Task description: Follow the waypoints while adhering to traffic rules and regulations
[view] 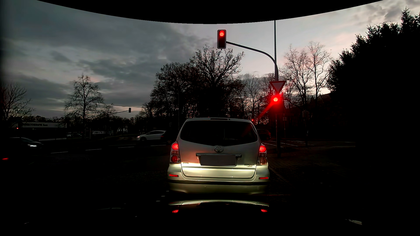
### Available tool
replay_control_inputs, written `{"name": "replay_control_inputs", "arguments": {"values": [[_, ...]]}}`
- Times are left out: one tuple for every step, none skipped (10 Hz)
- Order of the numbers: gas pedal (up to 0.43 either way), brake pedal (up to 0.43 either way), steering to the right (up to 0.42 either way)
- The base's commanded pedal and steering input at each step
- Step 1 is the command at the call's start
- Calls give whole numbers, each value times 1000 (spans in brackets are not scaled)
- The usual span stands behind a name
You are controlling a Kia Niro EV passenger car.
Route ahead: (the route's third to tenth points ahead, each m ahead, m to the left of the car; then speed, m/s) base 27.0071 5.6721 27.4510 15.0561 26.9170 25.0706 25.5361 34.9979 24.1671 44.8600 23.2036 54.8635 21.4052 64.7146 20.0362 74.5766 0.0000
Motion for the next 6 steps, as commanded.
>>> {"name": "replay_control_inputs", "arguments": {"values": [[0,341,-1],[0,341,-1],[0,341,-1],[0,341,-1],[0,341,0],[0,341,-1]]}}
